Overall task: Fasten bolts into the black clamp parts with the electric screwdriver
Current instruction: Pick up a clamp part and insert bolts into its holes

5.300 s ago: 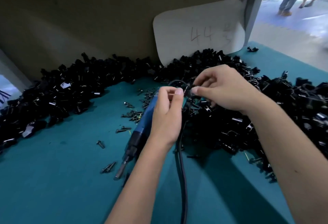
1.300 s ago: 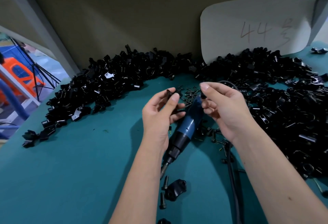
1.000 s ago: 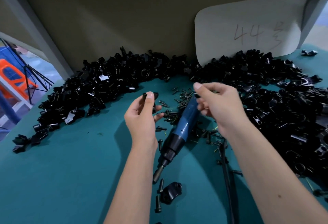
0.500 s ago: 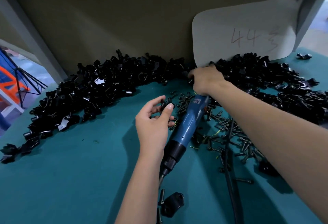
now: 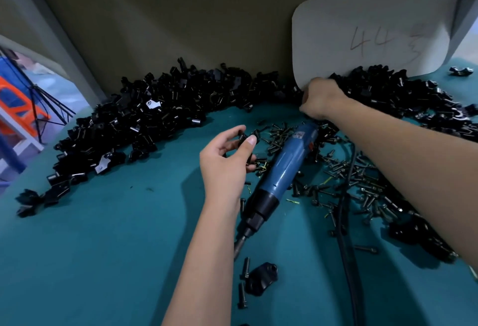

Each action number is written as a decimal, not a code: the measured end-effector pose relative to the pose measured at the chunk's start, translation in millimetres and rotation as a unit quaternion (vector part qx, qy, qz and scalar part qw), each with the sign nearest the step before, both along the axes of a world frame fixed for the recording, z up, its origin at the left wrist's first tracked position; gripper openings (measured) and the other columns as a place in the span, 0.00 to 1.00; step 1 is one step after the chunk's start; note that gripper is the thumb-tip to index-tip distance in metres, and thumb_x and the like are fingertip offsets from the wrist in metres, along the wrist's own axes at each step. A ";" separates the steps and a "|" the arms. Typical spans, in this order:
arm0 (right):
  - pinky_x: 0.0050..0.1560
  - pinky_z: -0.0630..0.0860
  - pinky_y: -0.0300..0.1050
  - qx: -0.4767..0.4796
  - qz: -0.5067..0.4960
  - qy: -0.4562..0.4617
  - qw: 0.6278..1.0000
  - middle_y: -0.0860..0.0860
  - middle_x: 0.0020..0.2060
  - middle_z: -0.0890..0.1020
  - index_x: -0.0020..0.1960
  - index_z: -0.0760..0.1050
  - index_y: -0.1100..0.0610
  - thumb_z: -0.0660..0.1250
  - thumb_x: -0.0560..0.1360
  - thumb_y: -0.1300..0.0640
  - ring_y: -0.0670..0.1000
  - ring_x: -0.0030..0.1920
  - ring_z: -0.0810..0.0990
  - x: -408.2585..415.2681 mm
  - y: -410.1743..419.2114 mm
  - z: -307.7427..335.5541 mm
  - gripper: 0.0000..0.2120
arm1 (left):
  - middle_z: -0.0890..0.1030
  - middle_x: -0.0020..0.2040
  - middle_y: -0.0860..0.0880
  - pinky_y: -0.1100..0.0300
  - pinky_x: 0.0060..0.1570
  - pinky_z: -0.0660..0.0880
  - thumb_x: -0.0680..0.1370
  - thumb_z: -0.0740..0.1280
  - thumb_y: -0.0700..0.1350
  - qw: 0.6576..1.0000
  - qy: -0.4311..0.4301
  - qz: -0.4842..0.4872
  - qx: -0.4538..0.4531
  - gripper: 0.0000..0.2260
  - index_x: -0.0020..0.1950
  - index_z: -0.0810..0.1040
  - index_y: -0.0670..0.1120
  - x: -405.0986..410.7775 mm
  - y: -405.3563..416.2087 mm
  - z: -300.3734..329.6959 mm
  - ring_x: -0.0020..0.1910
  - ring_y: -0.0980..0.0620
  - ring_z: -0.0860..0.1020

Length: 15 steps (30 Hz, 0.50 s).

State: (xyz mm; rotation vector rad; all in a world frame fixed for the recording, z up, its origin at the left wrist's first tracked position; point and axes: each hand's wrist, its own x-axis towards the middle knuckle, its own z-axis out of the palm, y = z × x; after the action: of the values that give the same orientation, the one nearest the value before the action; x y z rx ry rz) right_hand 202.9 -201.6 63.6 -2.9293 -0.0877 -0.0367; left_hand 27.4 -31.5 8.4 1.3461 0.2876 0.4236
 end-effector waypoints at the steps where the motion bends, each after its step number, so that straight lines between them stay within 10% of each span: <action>1: 0.51 0.79 0.46 0.065 -0.016 -0.017 0.998 0.62 0.60 0.81 0.61 0.77 0.65 0.66 0.80 0.63 0.61 0.58 0.82 -2.3 -4.1 0.9 0.11 | 0.85 0.49 0.46 0.62 0.38 0.80 0.78 0.76 0.39 1.000 -0.002 0.000 0.003 0.11 0.57 0.86 0.51 0.1 0.4 -0.1 0.35 0.53 0.83; 3: 0.47 0.82 0.48 0.278 -0.035 -0.034 0.959 0.61 0.63 0.79 0.64 0.77 0.60 0.61 0.83 0.64 0.59 0.50 0.85 -17.9 -8.0 5.3 0.12 | 0.84 0.48 0.48 0.61 0.38 0.80 0.77 0.76 0.39 1.000 -0.008 0.001 0.004 0.11 0.57 0.86 0.52 -0.2 0.7 0.3 0.35 0.52 0.83; 7: 0.29 0.75 0.37 0.685 0.034 0.081 0.723 0.62 0.58 0.76 0.62 0.79 0.56 0.55 0.85 0.69 0.50 0.35 0.85 -78.3 -8.7 6.3 0.17 | 0.84 0.46 0.55 0.62 0.37 0.79 0.76 0.77 0.37 1.000 -0.021 -0.011 0.012 0.12 0.55 0.87 0.53 -0.3 -1.8 1.8 0.36 0.51 0.84; 15: 0.33 0.76 0.36 0.724 0.176 0.159 0.648 0.57 0.45 0.80 0.69 0.79 0.53 0.56 0.84 0.72 0.52 0.42 0.84 -139.3 -2.1 -13.0 0.23 | 0.85 0.49 0.59 0.48 0.45 0.83 0.74 0.79 0.41 0.991 -0.060 -0.039 0.117 0.16 0.55 0.87 0.59 -4.2 -10.4 5.2 0.35 0.47 0.80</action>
State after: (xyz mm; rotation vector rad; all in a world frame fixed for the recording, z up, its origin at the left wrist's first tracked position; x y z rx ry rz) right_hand 63.6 -203.7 50.6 -1.2134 -0.3619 0.3155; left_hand 23.2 -41.9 13.6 1.5495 0.0863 0.4812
